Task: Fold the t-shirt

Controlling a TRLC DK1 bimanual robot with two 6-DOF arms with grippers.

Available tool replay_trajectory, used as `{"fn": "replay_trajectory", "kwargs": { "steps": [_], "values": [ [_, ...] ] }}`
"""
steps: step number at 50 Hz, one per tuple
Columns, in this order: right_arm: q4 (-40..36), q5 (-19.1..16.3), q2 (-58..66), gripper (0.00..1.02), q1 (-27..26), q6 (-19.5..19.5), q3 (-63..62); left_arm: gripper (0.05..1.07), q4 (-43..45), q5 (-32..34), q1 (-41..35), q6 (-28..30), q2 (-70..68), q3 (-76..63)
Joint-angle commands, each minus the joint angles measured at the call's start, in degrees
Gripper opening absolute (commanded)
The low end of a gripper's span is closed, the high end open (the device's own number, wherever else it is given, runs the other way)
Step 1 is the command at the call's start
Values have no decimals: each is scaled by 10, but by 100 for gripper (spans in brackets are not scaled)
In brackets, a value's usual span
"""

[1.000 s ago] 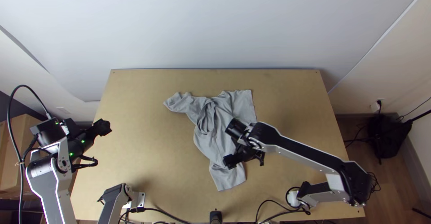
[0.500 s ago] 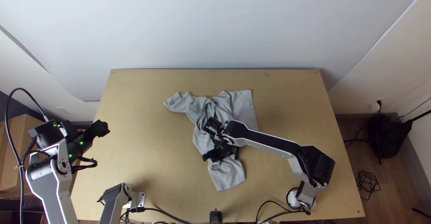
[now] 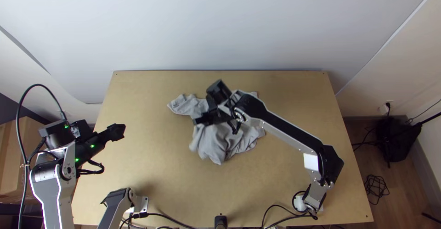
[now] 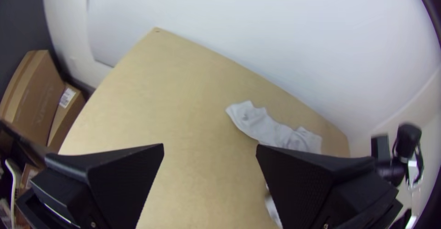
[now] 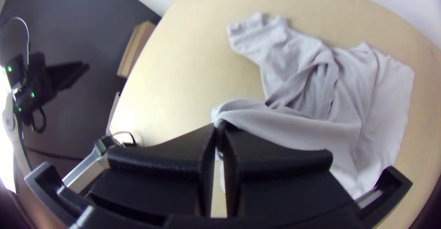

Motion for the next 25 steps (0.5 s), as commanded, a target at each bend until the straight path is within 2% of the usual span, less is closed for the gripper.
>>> {"fn": "replay_trajectory", "kwargs": {
  "steps": [1,10,16,25],
  "values": [
    [1,30,53,2,-14,0,61,102,4,23,-53,3,-4,20],
    [7,109,124,2,-34,-20,168,102,6,27,-180,7,-11,-3],
    [13,200,156,2,-48,-69,219,102,18,27,-256,15,-3,-46],
    [40,217,161,2,-104,-57,234,102,82,15,-357,20,35,-106]
  ]
}}
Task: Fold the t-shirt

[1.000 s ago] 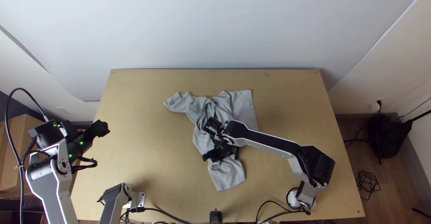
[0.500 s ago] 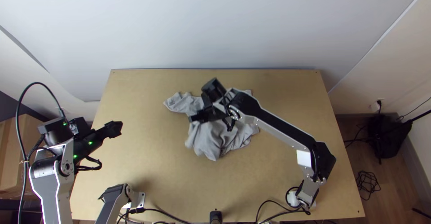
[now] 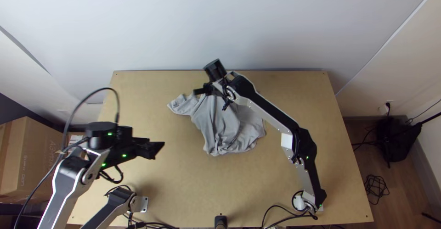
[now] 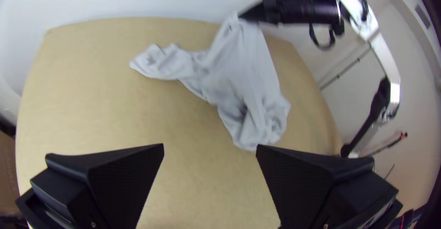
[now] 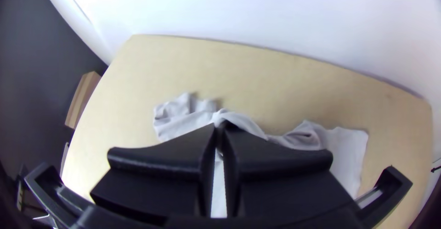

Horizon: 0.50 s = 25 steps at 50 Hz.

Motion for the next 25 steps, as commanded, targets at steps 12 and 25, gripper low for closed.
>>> {"fn": "replay_trajectory", "kwargs": {
  "steps": [12,25],
  "values": [
    [37,30,-27,2,-107,16,24,102,129,-24,-103,30,128,-48],
    [54,45,-70,2,-185,15,20,102,247,-35,-165,15,225,-42]
  ]
}}
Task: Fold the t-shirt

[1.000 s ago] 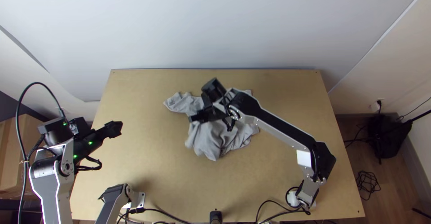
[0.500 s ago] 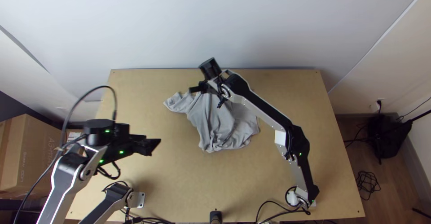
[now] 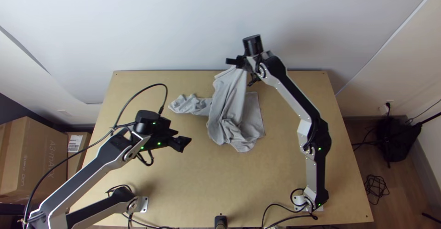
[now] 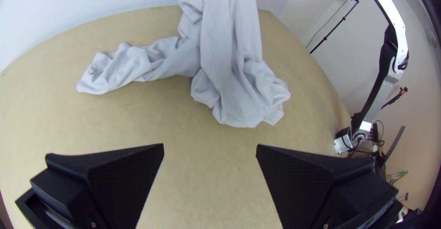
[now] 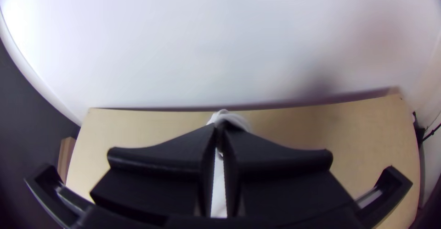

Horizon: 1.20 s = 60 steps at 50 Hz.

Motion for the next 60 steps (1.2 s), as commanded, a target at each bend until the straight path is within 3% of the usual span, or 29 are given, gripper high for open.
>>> {"fn": "replay_trajectory", "kwargs": {
  "steps": [1,15,31,39,43,57,58,60],
  "values": [
    [14,14,-49,2,-35,8,6,102,38,-4,-25,-4,41,-8],
    [60,40,-110,2,-90,12,-47,102,160,-22,-82,-35,152,14],
    [255,40,-239,2,-98,1,-280,102,271,-49,-123,-86,282,74],
    [284,40,-276,2,-98,0,-334,101,304,-81,-132,-100,360,128],
    [296,40,-294,2,-99,-4,-356,93,320,-97,-131,-101,394,150],
    [297,15,-371,2,-100,-19,-398,92,324,-121,-132,-90,496,212],
    [296,11,-378,2,-100,-19,-402,91,324,-121,-132,-90,500,214],
    [291,2,-392,2,-100,-22,-407,69,326,-121,-133,-91,505,216]
  ]
}}
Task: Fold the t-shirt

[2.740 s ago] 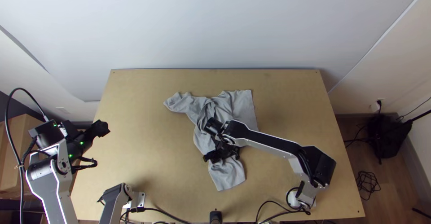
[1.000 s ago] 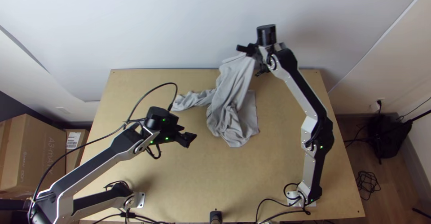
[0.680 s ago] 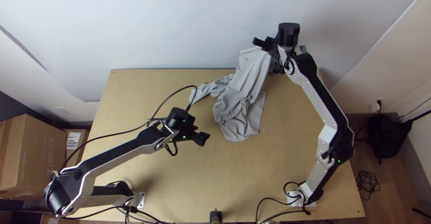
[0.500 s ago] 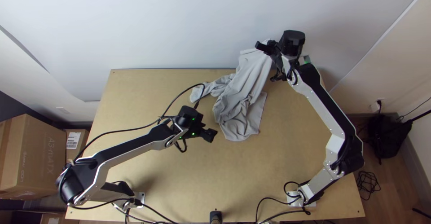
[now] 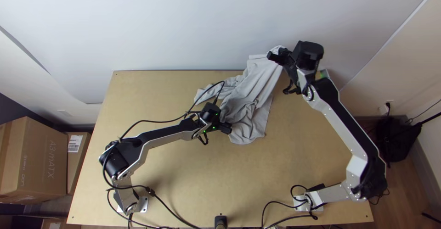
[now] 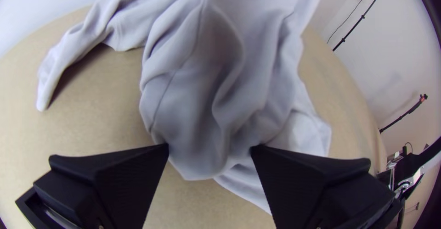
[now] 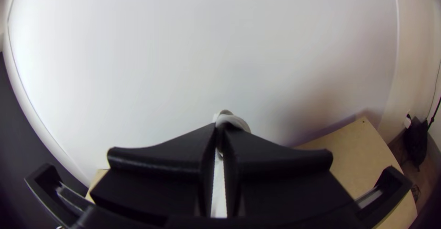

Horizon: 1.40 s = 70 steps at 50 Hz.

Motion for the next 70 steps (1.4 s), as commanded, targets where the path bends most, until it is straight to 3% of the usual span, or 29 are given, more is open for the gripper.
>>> {"fn": "replay_trajectory", "kwargs": {
  "steps": [1,3,6,23,34,43,52,56,70],
  "values": [
    [9,-16,-65,2,-5,-13,-19,54,12,-9,-5,-5,19,21],
    [3,-27,-79,2,-5,-15,-25,31,38,-24,-6,-6,19,15],
    [-4,-38,-98,2,-5,-28,-37,8,52,-29,-4,-5,18,13],
    [-52,-41,-144,2,-48,-58,-41,8,-24,-27,98,-4,-137,26],
    [-88,-41,-120,2,-81,-75,21,8,-191,-19,181,4,-237,107],
    [-87,-41,-122,2,-80,-91,90,8,-243,-19,246,51,-319,166],
    [-49,-41,-186,2,-64,-175,113,8,-247,-19,291,90,-419,185],
    [-47,-41,-212,2,-56,-195,126,8,-249,-19,309,95,-462,188],
    [-74,-43,-354,2,-9,-231,121,8,-271,-18,288,106,-626,175]
  ]
}}
